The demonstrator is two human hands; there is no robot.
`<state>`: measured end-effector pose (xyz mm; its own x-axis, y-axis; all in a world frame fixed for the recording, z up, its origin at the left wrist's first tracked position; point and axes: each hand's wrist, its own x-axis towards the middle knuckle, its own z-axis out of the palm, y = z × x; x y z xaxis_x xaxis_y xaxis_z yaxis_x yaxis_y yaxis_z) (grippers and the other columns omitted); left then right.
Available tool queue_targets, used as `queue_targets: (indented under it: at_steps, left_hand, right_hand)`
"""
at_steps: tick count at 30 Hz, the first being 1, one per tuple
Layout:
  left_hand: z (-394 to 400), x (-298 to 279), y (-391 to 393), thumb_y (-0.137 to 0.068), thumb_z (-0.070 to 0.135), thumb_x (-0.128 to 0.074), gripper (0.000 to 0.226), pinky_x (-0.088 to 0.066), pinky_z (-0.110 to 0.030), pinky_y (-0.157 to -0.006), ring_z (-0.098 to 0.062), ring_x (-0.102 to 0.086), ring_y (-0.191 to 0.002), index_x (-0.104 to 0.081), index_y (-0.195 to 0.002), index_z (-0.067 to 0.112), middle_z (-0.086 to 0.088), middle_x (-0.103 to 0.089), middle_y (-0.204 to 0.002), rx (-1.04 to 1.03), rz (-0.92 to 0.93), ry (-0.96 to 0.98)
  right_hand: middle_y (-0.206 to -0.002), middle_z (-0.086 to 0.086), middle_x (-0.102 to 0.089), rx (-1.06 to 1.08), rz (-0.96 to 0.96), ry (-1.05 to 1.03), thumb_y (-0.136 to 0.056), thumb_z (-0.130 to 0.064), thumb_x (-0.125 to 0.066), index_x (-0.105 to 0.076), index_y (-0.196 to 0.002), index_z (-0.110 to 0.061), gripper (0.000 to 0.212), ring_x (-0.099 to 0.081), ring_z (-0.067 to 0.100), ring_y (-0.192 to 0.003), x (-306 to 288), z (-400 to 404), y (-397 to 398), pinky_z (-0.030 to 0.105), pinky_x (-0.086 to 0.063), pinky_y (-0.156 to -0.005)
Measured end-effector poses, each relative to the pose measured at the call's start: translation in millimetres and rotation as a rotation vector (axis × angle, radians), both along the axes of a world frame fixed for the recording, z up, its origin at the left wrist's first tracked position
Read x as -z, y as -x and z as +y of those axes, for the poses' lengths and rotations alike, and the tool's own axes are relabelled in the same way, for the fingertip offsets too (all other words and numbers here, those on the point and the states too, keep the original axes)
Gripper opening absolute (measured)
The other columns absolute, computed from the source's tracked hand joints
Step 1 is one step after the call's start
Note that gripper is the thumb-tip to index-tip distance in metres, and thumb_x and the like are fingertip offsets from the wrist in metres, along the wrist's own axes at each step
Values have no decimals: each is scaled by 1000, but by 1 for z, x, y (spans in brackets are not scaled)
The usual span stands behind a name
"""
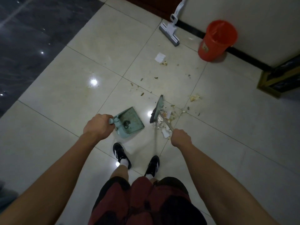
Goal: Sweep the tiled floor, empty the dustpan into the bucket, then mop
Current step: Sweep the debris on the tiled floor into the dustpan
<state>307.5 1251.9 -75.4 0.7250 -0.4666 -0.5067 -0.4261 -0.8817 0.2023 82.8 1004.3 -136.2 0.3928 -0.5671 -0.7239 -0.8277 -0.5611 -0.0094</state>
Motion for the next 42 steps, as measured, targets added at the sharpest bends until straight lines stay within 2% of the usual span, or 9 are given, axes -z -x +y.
queue_targets:
  at_steps: [9, 13, 16, 21, 27, 33, 38, 42]
  left_hand:
    - [3, -5, -8, -89, 34, -61, 17, -54, -36, -70, -33, -64, -81, -72, -100, 27, -7, -68, -91, -1, -1, 20]
    - [22, -10, -32, -88, 31, -61, 16, -50, -33, -67, -32, -62, -78, -73, -97, 26, -7, -67, -88, -51, 17, 51]
    - [43, -16, -54, -88, 31, -61, 16, -55, -35, -68, -30, -63, -76, -73, -95, 25, -5, -67, -85, -78, 40, 64]
    - [72, -28, -106, -90, 31, -62, 12, -51, -34, -66, -29, -62, -75, -71, -89, 23, -3, -64, -80, -118, 49, 82]
    - [85, -30, -155, -86, 29, -62, 11, -56, -38, -69, -32, -63, -76, -70, -88, 22, -6, -65, -82, -143, 25, 69]
    - [73, -27, -199, -88, 30, -62, 12, -58, -39, -71, -32, -64, -76, -71, -91, 23, -5, -66, -83, -157, 5, 51]
    - [41, -27, -235, -88, 30, -62, 12, -59, -41, -70, -31, -64, -74, -71, -91, 23, -7, -67, -84, -158, -9, 20]
    - [8, -28, -257, -87, 32, -61, 14, -60, -40, -70, -32, -65, -74, -71, -92, 24, -7, -67, -84, -155, -7, -13]
  right_hand:
    - [-117, 13, -58, 99, -123, -51, -93, -15, -49, -54, -124, -7, 32, -61, 29, -98, -9, 7, -19, 33, -51, -74]
    - [-114, 12, -62, 97, -141, -52, -92, -12, -49, -58, -123, -8, 33, -63, 28, -95, -13, 24, -60, 32, -52, -75]
    - [-114, 11, -64, 70, -148, -49, -93, -14, -49, -59, -123, -10, 32, -64, 28, -97, -16, 39, -97, 34, -54, -77]
    - [-106, 12, -65, 46, -151, -39, -91, -10, -50, -61, -117, -7, 28, -64, 27, -85, -23, 62, -159, 34, -57, -74]
    - [-103, 10, -65, 0, -139, -42, -91, -10, -49, -61, -116, -6, 28, -65, 26, -86, -22, 78, -213, 36, -59, -75]
    - [-96, 11, -60, -51, -155, -57, -91, -8, -49, -59, -110, -5, 22, -62, 26, -80, -9, 62, -264, 36, -58, -72]
    - [-111, 13, -61, -69, -149, -100, -93, -9, -48, -55, -115, -5, 23, -64, 30, -96, 2, 32, -306, 42, -58, -82]
    - [-113, 14, -63, -63, -132, -125, -93, -8, -50, -57, -115, -5, 23, -66, 29, -97, 13, 5, -328, 42, -58, -85]
